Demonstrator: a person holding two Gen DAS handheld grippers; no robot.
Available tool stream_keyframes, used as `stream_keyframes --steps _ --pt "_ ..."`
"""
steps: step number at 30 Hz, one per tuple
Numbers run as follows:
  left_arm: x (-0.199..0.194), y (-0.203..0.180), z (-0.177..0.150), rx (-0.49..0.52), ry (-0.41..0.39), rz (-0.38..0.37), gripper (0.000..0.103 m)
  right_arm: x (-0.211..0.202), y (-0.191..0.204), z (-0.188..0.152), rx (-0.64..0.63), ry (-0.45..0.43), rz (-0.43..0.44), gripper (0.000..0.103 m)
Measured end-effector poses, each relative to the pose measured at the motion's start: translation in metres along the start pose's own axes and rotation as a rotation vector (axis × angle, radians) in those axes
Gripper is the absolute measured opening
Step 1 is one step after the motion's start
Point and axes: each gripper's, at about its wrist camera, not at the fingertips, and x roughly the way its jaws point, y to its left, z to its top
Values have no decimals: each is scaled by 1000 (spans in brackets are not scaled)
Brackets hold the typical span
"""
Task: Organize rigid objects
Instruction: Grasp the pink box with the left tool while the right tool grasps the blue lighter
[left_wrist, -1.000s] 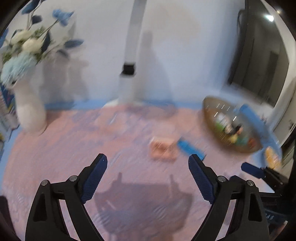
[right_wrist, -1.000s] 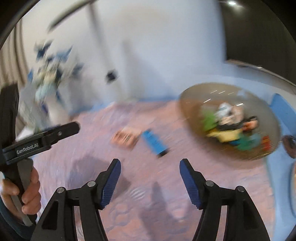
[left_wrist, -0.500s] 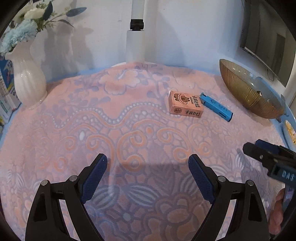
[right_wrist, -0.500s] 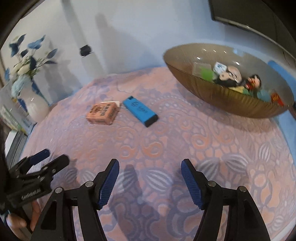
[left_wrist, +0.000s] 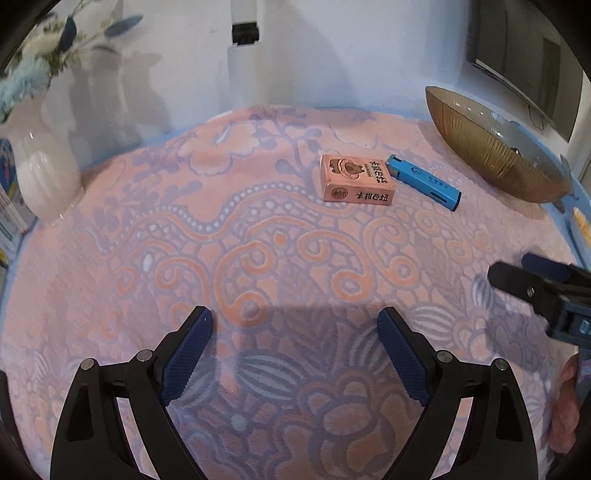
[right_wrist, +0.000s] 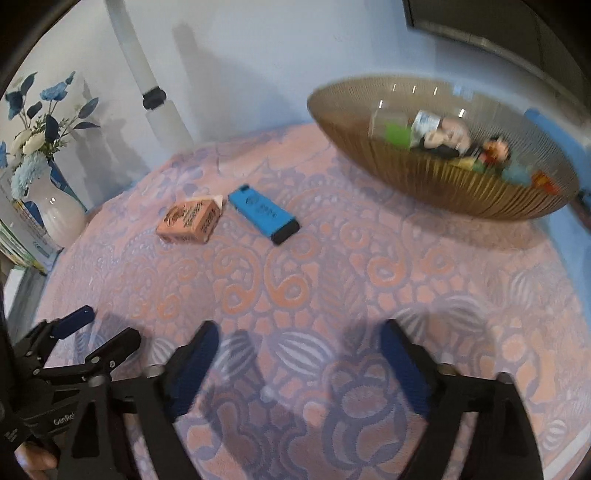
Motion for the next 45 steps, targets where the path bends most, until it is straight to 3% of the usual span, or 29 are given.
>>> stream_keyframes --steps 2,4,6,9,11,13,15,19,21,28,31,34,36,38,42,44,45 --pt "0 4 5 -31 21 -37 90 1 -4 3 13 28 52 103" --pt "-3 11 15 -105 43 -164 90 3 0 7 -10 94 23 102" --pt "-8 9 28 -127 23 -221 90 2 3 14 -9 129 12 91" --pt "-8 -18 50 5 -24 -116 90 -1 9 28 -58 85 -9 74" --pt "3 -37 62 94 -27 -77 90 4 8 39 -69 46 -56 71" --pt "18 -49 72 133 -25 -45 90 12 6 46 -62 45 -43 62" --pt "33 -50 80 134 -10 -43 90 26 5 50 -66 59 -54 57" --pt "56 -43 90 114 7 -70 90 32 10 57 -125 17 -77 56" --pt "63 -38 90 104 22 -44 89 38 20 63 -169 9 -93 56" --pt "55 21 85 35 60 -88 86 60 40 74 -230 8 -103 57" --pt "52 53 81 31 76 -9 86 60 48 71 -269 -1 -102 42" --pt "44 69 80 -15 81 -91 85 59 52 67 -289 -17 -104 33" --pt "37 59 79 3 76 -188 85 58 52 65 -289 -21 -103 33" --pt "35 36 78 71 74 -214 86 59 51 65 -286 -22 -99 33" --pt "53 -14 80 207 86 -125 86 59 51 63 -283 -27 -101 33" --pt "58 -22 87 204 62 -96 85 57 49 61 -278 -29 -97 33" --pt "61 -20 93 183 58 -112 79 57 49 61 -276 -30 -93 33"
